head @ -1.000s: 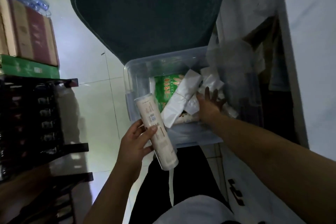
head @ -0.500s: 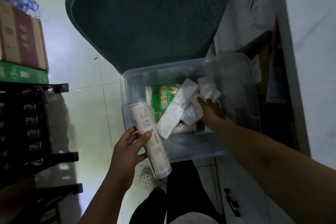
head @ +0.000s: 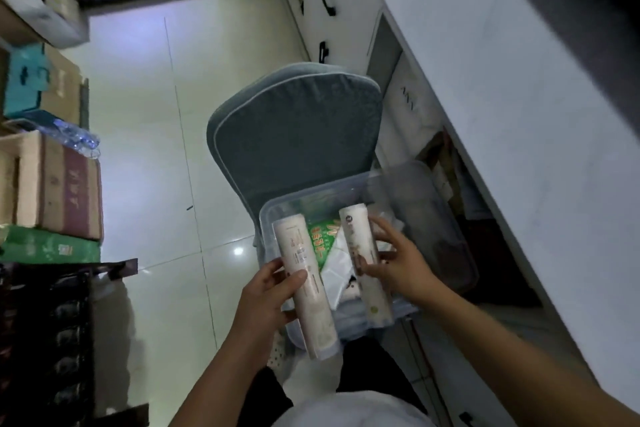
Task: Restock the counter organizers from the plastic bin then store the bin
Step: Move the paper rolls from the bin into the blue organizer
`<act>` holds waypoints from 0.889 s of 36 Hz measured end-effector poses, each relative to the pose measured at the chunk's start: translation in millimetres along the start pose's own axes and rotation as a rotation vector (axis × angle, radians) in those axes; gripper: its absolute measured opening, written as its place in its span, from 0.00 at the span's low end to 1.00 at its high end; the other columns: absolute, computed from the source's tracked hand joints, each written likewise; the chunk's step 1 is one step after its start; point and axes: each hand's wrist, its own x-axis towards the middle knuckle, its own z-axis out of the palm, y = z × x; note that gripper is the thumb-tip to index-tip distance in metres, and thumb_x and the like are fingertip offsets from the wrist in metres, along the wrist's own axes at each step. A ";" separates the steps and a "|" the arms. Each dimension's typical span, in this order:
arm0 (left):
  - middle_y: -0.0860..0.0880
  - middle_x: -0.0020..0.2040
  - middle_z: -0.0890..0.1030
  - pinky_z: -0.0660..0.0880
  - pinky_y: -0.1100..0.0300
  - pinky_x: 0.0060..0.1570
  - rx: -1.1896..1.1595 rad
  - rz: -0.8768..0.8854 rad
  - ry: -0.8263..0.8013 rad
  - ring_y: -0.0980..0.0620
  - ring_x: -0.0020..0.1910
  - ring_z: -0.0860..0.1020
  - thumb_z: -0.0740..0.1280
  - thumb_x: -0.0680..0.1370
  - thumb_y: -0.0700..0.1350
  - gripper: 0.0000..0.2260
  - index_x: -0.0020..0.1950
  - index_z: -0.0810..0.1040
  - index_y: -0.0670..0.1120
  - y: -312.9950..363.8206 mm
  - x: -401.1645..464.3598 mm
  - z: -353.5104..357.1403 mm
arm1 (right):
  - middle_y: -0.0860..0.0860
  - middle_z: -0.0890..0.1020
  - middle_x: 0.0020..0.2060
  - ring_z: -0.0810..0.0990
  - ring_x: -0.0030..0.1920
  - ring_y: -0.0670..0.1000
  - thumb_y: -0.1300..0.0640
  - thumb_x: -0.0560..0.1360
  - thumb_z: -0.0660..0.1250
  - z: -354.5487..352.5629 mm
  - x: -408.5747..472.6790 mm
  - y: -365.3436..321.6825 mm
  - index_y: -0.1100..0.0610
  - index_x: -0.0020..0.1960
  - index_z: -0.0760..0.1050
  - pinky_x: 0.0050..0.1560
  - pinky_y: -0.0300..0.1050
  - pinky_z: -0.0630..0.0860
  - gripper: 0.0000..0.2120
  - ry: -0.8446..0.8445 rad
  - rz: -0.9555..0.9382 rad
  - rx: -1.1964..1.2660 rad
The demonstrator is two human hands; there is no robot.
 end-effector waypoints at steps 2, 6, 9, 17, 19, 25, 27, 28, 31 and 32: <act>0.46 0.55 0.85 0.83 0.48 0.46 0.049 0.016 -0.082 0.47 0.53 0.84 0.75 0.73 0.45 0.19 0.63 0.79 0.50 3.9 -11.6 -7.5 | 0.52 0.78 0.61 0.81 0.58 0.55 0.73 0.66 0.76 5.0 -44.3 -14.6 0.44 0.70 0.69 0.52 0.50 0.82 0.41 0.034 -0.012 0.078; 0.49 0.52 0.86 0.82 0.55 0.41 0.116 0.026 -0.273 0.49 0.51 0.85 0.78 0.65 0.53 0.22 0.58 0.82 0.54 9.5 -31.9 -17.6 | 0.55 0.79 0.63 0.82 0.58 0.55 0.74 0.66 0.76 14.8 -136.6 -23.9 0.46 0.72 0.69 0.54 0.52 0.81 0.42 0.176 -0.023 0.230; 0.50 0.53 0.86 0.82 0.53 0.43 0.203 0.032 -0.411 0.50 0.52 0.85 0.78 0.66 0.54 0.22 0.60 0.82 0.55 6.4 -41.9 -18.7 | 0.51 0.82 0.60 0.82 0.59 0.54 0.70 0.65 0.78 26.8 -201.1 -18.9 0.39 0.69 0.71 0.52 0.56 0.82 0.41 0.306 -0.026 0.290; 0.51 0.50 0.86 0.82 0.57 0.39 0.383 0.033 -0.713 0.51 0.48 0.85 0.76 0.65 0.53 0.16 0.52 0.84 0.58 -19.5 -97.5 19.5 | 0.48 0.81 0.60 0.83 0.57 0.55 0.62 0.63 0.80 56.5 -338.4 -2.6 0.36 0.69 0.71 0.50 0.53 0.83 0.41 0.669 -0.055 0.400; 0.49 0.51 0.86 0.82 0.55 0.39 0.413 0.022 -0.785 0.51 0.48 0.85 0.77 0.65 0.52 0.17 0.54 0.84 0.55 -30.8 -118.0 32.5 | 0.45 0.81 0.59 0.83 0.57 0.54 0.61 0.63 0.80 59.2 -368.8 1.4 0.35 0.69 0.71 0.51 0.52 0.83 0.41 0.745 -0.085 0.384; 0.48 0.54 0.86 0.83 0.53 0.41 0.565 0.029 -0.939 0.47 0.51 0.85 0.77 0.66 0.54 0.26 0.62 0.79 0.51 -73.6 -184.5 73.0 | 0.39 0.80 0.58 0.82 0.55 0.42 0.59 0.64 0.80 58.6 -453.3 41.8 0.30 0.68 0.68 0.42 0.39 0.82 0.42 0.946 -0.110 0.368; 0.48 0.53 0.86 0.82 0.56 0.39 0.615 0.047 -0.967 0.48 0.49 0.86 0.77 0.66 0.54 0.25 0.61 0.80 0.51 -92.1 -206.2 89.0 | 0.42 0.79 0.59 0.82 0.53 0.42 0.62 0.64 0.79 54.6 -480.5 67.6 0.28 0.66 0.69 0.41 0.39 0.82 0.41 1.014 -0.100 0.415; 0.49 0.53 0.86 0.82 0.56 0.38 0.634 0.059 -0.973 0.49 0.49 0.86 0.77 0.65 0.54 0.25 0.60 0.80 0.51 -102.5 -216.3 97.3 | 0.43 0.78 0.60 0.82 0.53 0.42 0.62 0.64 0.79 52.2 -494.6 81.3 0.28 0.66 0.69 0.40 0.39 0.82 0.42 1.044 -0.089 0.436; 0.49 0.52 0.86 0.81 0.57 0.38 0.668 0.074 -0.967 0.49 0.48 0.86 0.77 0.64 0.53 0.23 0.58 0.82 0.52 -138.2 -247.5 121.6 | 0.39 0.79 0.59 0.83 0.52 0.42 0.55 0.60 0.81 41.6 -543.2 119.4 0.28 0.66 0.68 0.39 0.42 0.82 0.43 1.117 -0.060 0.496; 0.49 0.52 0.86 0.81 0.56 0.38 0.672 0.077 -0.964 0.49 0.48 0.86 0.78 0.64 0.53 0.23 0.58 0.82 0.52 -151.1 -257.8 128.8 | 0.38 0.79 0.57 0.83 0.52 0.41 0.54 0.59 0.82 36.9 -561.3 130.7 0.28 0.66 0.68 0.39 0.41 0.82 0.43 1.138 -0.058 0.509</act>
